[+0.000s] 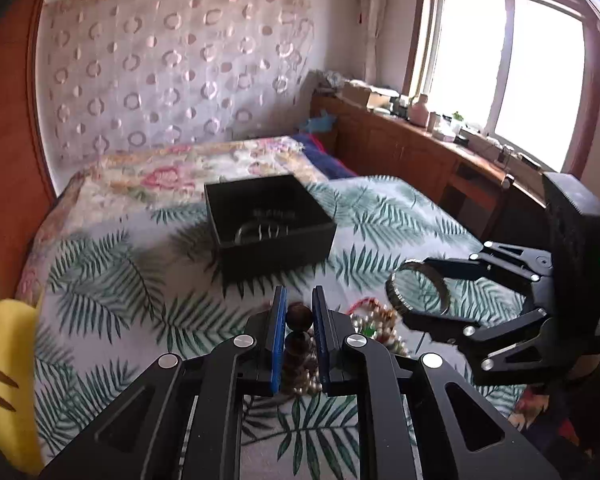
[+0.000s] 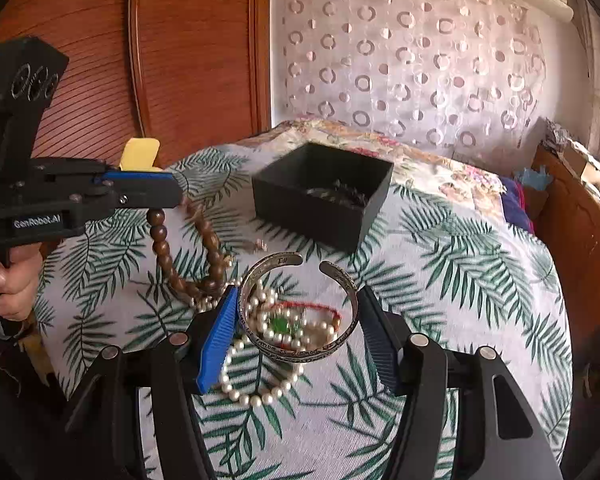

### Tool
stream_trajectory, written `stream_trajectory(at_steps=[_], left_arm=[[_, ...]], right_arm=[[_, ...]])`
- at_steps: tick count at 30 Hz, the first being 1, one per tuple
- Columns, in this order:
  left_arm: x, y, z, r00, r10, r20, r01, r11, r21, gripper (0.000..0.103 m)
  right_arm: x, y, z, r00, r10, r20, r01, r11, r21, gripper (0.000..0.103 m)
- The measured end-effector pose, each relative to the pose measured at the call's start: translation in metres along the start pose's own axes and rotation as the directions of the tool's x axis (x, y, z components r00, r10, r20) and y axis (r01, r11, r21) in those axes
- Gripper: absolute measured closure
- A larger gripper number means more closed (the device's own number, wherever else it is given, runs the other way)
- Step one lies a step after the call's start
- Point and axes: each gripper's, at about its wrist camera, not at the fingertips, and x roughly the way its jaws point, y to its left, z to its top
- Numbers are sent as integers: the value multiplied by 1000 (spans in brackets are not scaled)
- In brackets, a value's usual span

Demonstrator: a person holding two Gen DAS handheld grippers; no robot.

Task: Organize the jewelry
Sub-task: 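Grasp the brown wooden bead bracelet with the left tool while the right tool holds the cuff, then lower the cuff and bead bracelet into the black box and open both tools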

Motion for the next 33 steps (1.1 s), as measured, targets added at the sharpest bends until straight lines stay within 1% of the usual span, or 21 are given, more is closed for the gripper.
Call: stream_trajectory(at_steps=[7, 14, 22, 28, 33], left_arm=[[-13, -2, 28, 998, 14, 64, -16, 1000, 26, 91], [-8, 1, 51, 996, 18, 89, -21, 999, 37, 91], [10, 8, 80, 993, 53, 104, -57, 997, 42, 91], [23, 14, 99, 991, 71, 110, -76, 996, 41, 91], [46, 20, 105, 992, 83, 92, -86, 996, 35, 91]], right_arm=[[3, -4, 22, 999, -14, 35, 14, 1000, -19, 40], [13, -16, 41, 997, -43, 56, 45, 999, -24, 40], [28, -37, 63, 995, -67, 72, 68, 998, -10, 40], [43, -43, 80, 995, -54, 79, 55, 998, -7, 40], [60, -46, 86, 997, -32, 74, 32, 999, 5, 40]])
